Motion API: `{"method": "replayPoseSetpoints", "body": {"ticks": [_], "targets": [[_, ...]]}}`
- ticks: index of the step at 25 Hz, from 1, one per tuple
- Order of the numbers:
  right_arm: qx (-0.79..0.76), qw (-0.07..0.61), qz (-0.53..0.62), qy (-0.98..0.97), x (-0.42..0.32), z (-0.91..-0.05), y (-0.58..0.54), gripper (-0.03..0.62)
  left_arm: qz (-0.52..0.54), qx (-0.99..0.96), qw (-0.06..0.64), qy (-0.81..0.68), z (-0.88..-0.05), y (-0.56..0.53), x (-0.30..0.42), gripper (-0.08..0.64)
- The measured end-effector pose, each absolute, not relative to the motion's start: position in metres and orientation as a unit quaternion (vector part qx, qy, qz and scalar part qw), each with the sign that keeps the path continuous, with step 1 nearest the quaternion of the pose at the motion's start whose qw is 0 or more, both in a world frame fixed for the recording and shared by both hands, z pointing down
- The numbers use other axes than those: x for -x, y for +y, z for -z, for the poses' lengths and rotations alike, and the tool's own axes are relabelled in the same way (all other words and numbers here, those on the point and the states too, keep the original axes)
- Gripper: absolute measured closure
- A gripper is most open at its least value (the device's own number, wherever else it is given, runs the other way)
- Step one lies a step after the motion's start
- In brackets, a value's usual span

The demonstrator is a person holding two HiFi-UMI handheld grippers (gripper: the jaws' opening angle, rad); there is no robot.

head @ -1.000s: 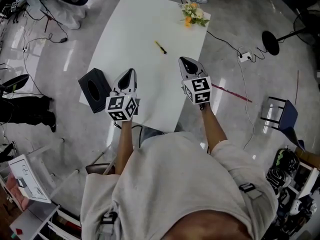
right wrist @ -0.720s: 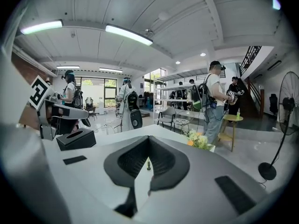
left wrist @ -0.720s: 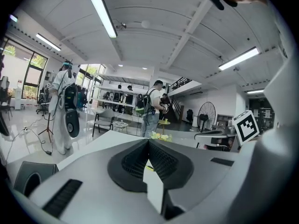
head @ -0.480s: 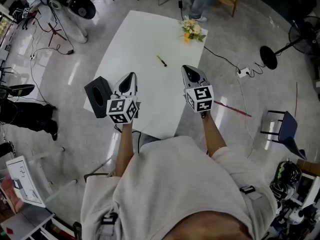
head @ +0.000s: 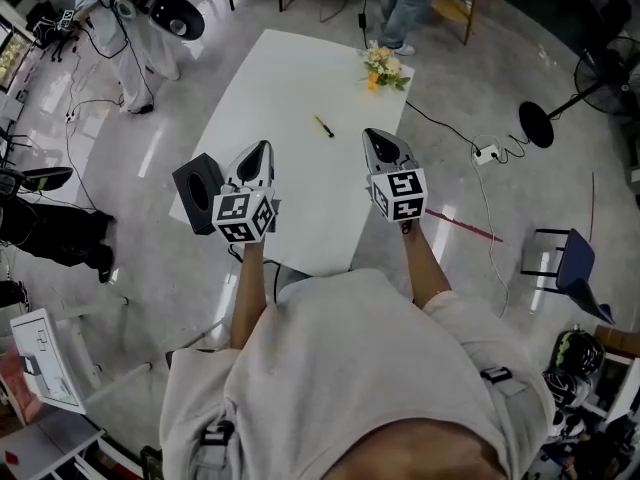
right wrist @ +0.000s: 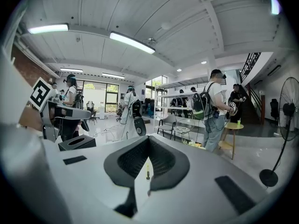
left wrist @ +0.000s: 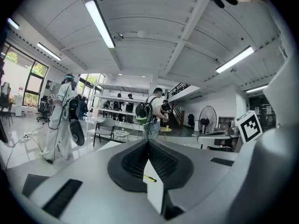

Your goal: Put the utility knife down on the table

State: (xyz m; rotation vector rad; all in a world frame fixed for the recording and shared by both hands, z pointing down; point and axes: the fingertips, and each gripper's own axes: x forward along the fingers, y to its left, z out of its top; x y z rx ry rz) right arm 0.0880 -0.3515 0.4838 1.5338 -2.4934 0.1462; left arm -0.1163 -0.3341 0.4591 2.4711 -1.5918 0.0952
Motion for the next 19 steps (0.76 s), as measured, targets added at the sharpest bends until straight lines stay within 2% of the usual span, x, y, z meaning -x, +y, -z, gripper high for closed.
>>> {"method": "replayPoseSetpoints", "body": {"ticks": [19], "targets": [[-0.513,0.108,-0.039,-0.851,-0.0861,-0.4775,-0.3589,0.561,-0.026,-0.839,0.090,-0.536,-0.4503,-0.3433,0.1076,0.540]]}}
